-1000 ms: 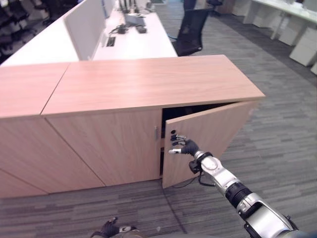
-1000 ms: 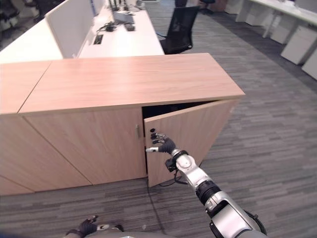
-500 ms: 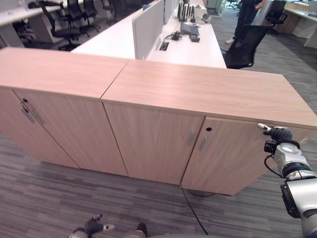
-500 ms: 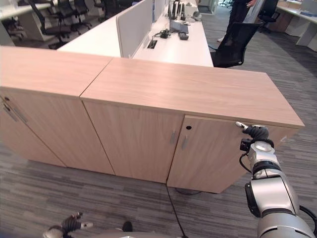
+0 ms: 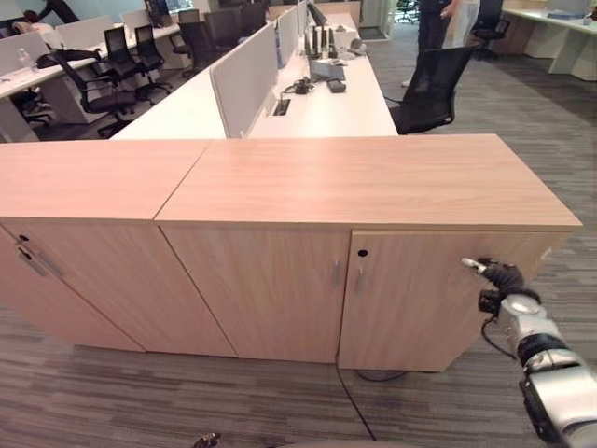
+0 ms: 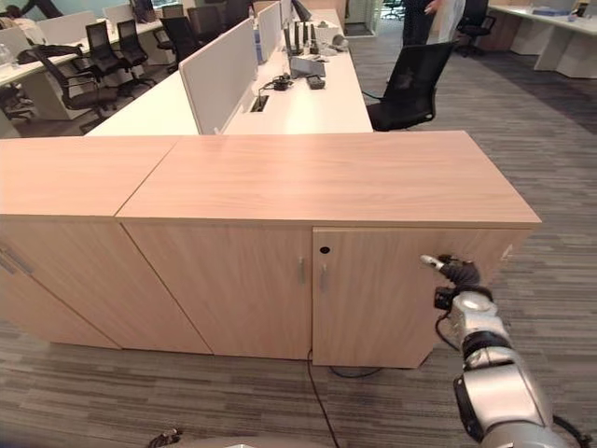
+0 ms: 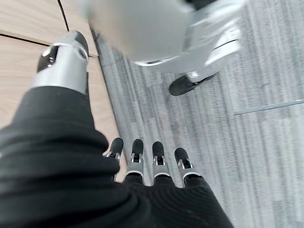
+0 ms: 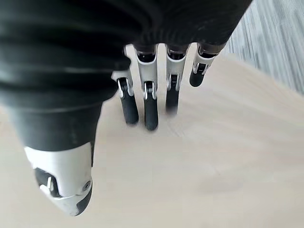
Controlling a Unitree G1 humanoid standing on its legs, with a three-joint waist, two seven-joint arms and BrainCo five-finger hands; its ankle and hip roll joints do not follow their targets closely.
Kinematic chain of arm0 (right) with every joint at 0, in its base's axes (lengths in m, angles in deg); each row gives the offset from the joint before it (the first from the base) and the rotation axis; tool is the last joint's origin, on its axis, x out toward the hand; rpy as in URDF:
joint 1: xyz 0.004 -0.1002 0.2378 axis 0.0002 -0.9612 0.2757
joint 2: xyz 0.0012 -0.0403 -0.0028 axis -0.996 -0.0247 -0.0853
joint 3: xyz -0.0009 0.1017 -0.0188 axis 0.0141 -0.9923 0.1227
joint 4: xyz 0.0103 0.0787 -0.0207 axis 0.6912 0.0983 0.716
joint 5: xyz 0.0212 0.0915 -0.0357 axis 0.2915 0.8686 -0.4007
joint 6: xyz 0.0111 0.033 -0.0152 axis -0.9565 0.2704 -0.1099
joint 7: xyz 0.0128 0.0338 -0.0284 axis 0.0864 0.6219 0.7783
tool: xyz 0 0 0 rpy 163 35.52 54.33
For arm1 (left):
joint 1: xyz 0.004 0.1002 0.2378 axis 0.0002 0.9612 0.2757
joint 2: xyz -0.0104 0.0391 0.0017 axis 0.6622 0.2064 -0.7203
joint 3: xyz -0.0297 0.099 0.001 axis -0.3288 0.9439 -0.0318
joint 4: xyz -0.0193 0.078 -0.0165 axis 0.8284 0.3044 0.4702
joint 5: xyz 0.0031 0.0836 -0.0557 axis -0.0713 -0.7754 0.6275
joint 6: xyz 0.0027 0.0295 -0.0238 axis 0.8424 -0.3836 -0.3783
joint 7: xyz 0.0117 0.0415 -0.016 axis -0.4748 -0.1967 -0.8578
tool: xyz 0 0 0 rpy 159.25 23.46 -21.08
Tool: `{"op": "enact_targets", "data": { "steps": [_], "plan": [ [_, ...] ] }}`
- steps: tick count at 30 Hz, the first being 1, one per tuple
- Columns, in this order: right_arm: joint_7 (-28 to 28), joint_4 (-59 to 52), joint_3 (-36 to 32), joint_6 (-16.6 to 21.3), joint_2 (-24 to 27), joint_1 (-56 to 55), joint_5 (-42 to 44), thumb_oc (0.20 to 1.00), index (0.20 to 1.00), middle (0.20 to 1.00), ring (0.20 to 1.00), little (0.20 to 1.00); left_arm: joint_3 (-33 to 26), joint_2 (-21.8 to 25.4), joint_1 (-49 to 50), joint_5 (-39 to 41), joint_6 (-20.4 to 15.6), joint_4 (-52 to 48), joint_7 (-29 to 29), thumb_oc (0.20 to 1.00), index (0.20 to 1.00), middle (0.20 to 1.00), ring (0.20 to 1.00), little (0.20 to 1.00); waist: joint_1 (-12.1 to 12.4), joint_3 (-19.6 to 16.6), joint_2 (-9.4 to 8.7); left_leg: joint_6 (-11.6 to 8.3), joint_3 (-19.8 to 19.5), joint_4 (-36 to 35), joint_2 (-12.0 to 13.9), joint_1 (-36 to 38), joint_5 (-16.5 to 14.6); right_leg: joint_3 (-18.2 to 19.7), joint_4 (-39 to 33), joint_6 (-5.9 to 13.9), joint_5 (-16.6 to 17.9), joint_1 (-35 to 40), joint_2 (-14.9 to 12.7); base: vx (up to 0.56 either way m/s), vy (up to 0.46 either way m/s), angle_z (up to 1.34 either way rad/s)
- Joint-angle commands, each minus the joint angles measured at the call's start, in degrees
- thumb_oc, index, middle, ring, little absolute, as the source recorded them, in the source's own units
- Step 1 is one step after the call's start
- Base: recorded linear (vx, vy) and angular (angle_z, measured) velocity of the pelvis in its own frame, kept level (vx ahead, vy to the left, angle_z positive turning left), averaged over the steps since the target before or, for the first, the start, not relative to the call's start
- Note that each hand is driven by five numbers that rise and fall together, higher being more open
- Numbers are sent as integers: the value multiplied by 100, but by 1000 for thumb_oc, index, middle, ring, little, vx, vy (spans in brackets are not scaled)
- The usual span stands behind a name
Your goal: Put the empty folder in the office cabinet
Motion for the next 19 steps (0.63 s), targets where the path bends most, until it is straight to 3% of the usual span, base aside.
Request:
{"op": "enact_targets", "data": {
  "steps": [1, 7, 13, 19],
  "plan": [
    [52, -871, -26, 513, -371, -463, -212, 1000, 1000, 1000, 1000, 1000, -293, -8, -286, -28, -126, 228, 122, 1000, 1000, 1000, 1000, 1000, -104, 163, -65, -280, -23, 131, 193, 121, -244, -33, 96, 307, -387, 144, -179, -4, -90, -2],
    [-45, -957, 132, 384, -955, -1952, -1129, 1000, 1000, 1000, 1000, 1000, -478, -121, -210, -80, -126, 144, 110, 1000, 1000, 1000, 1000, 1000, -287, 201, 6, -313, 14, 114, 262, 135, -217, -11, 92, 260, -426, 126, -123, -14, -44, -8],
    [-215, 1135, 455, 72, -1481, -2285, -1650, 1000, 1000, 1000, 1000, 1000, -336, -198, -207, 56, -125, -181, 49, 1000, 1000, 1000, 1000, 1000, -312, 267, 31, -333, 173, 117, 357, 170, -183, -51, 41, 248, -408, 60, -20, -25, -30, -12],
    [-282, 1678, 428, -24, -1467, -2401, -1890, 1000, 1000, 1000, 1000, 1000, -293, -189, -189, 148, -85, -367, -40, 1000, 1000, 1000, 1000, 1000, -331, 291, 28, -331, 173, 106, 364, 181, -169, -88, 41, 253, -416, 85, -4, -7, -4, -3]
  ]
}}
